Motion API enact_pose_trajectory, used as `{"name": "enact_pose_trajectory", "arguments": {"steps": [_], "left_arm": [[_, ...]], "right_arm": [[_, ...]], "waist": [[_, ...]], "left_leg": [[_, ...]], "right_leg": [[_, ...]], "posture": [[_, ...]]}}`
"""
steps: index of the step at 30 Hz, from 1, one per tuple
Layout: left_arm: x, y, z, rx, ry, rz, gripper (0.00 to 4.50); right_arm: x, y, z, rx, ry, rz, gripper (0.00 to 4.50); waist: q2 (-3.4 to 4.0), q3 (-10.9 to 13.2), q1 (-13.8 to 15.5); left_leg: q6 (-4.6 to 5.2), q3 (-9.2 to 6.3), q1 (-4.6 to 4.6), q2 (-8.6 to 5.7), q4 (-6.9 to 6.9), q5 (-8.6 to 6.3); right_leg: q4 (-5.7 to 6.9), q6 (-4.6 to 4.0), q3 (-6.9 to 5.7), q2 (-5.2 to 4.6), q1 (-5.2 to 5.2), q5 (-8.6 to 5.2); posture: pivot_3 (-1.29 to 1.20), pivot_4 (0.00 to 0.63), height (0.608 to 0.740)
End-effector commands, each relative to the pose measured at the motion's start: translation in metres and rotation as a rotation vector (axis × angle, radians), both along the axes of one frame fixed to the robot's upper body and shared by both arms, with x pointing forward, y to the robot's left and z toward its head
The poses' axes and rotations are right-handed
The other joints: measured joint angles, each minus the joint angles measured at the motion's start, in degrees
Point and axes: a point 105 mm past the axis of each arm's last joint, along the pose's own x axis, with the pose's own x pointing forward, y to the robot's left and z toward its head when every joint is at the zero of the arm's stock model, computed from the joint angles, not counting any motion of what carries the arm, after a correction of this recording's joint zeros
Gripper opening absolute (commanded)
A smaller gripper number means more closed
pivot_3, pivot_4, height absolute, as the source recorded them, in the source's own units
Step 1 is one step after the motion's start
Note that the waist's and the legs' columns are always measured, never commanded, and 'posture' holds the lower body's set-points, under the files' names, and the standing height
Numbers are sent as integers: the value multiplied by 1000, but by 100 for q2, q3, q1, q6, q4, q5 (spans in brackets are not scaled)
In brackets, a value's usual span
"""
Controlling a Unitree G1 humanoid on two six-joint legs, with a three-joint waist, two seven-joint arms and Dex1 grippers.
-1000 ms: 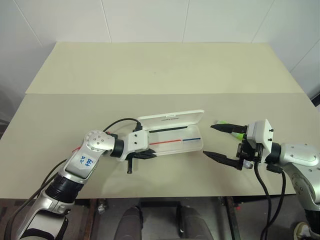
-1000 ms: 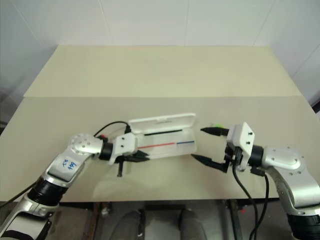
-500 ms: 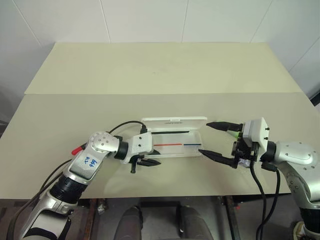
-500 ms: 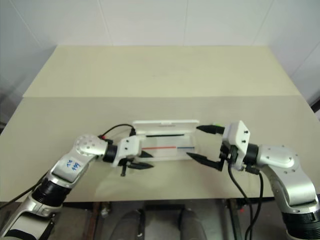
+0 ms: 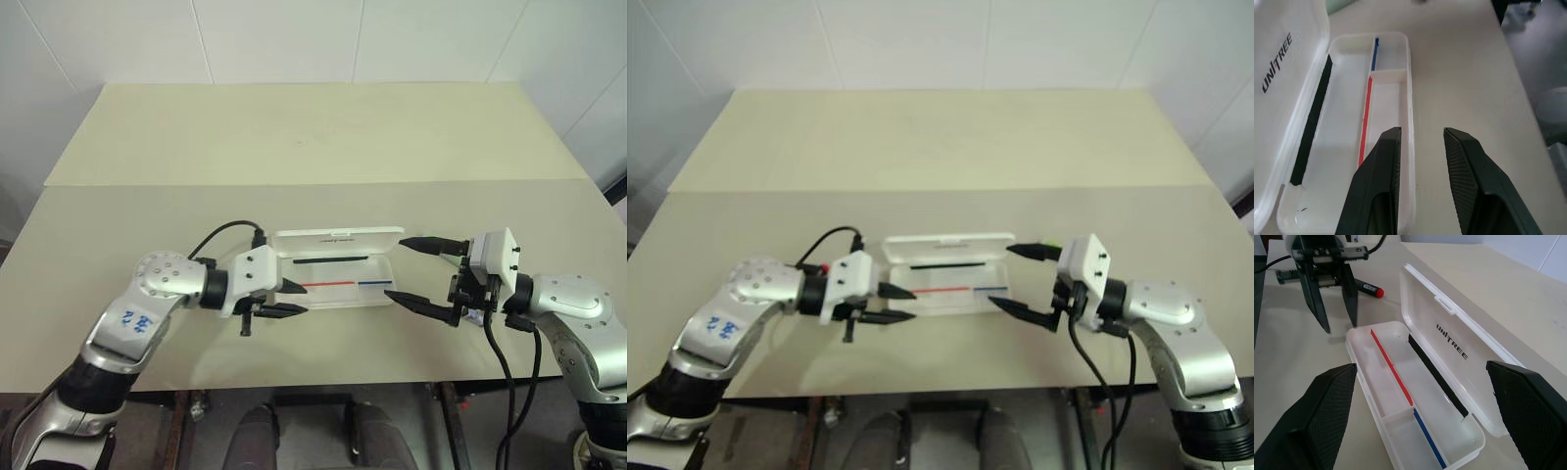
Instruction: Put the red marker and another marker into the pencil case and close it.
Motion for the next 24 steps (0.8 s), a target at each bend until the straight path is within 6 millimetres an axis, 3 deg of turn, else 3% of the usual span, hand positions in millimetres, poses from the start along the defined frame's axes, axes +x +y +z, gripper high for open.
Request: {"name": "enact_pose_trajectory", "arguments": {"steps": [1,7,10,16,21,24], "left_arm": [[-12,15,13,-54,-33,12,1481],[-30,54,5,-119,-35,148,3324],[-37,61,5,-162,-66,200,4363],[-38,86,17,-260,-222,447,4474],[-40,143,18,-247,-293,727,4474],[-39,169,13,-183,-308,800,4474]], "right_arm": [[0,-5,13,-5,-49,6,4500],[-6,-11,25,-23,-63,18,4500],[-9,-12,28,-29,-65,21,4500],[-8,-7,35,-21,-74,35,4500],[-3,1,40,0,-91,63,4500],[-1,5,39,6,-88,81,4500]], "waist": [[0,0,-35],[0,0,-97],[-1,0,-82],[-8,-3,-81],[-11,-4,-121],[-14,-6,-112]], "left_leg": [[0,0,0,0,0,0],[1,4,2,3,-2,-1],[2,4,5,4,-2,-1],[2,16,6,2,6,-2],[3,20,15,8,4,-1],[3,20,16,7,4,-1]], "right_leg": [[0,0,0,0,0,0],[-1,-4,0,-5,0,-2],[0,-69,-3,-9,-1,-37],[-8,-71,-2,-21,7,-37],[-6,-74,-1,-14,4,-36],[-8,-77,-1,-15,3,-37]], "posture": [[0,150,740],[0,150,740],[0,150,740],[0,150,740],[0,150,740],[0,150,740]]}}
